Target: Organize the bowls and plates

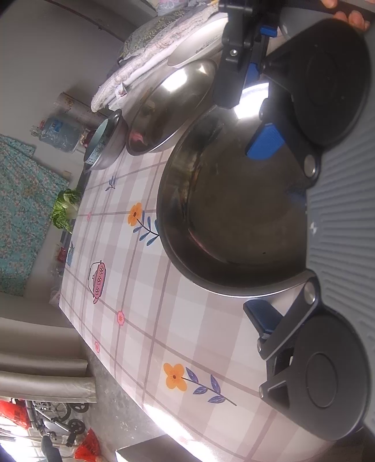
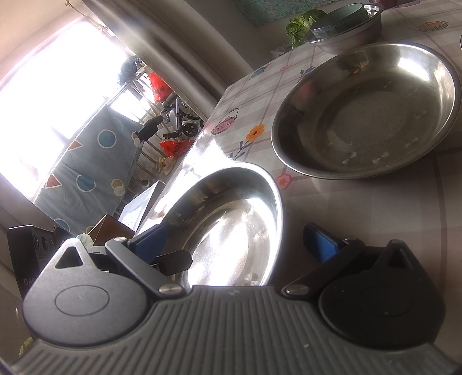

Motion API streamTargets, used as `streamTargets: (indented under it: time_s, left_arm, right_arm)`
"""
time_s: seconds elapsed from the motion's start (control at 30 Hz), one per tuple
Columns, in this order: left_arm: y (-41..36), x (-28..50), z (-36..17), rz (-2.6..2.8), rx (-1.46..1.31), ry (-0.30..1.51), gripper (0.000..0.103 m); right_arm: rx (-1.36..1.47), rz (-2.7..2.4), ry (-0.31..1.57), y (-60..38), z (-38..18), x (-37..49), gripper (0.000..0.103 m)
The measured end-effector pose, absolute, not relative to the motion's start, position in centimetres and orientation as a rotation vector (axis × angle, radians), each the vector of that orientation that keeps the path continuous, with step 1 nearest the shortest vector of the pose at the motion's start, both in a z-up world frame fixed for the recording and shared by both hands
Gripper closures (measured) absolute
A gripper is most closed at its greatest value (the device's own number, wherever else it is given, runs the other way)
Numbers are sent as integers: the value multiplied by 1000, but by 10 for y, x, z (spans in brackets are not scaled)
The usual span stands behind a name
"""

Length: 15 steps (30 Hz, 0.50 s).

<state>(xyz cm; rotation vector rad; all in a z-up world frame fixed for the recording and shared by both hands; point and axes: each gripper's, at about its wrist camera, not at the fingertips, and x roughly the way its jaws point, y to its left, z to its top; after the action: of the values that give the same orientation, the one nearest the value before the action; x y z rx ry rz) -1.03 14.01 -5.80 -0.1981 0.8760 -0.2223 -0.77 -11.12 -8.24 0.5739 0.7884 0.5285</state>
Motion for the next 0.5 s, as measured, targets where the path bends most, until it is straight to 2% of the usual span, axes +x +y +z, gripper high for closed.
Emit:
streamTargets:
  time_s: [0.5]
  left_arm:
    - [131,-8,-59,-199,-142,893,0]
  right_arm:
    - [573,528,789,-111,-82,-8,1]
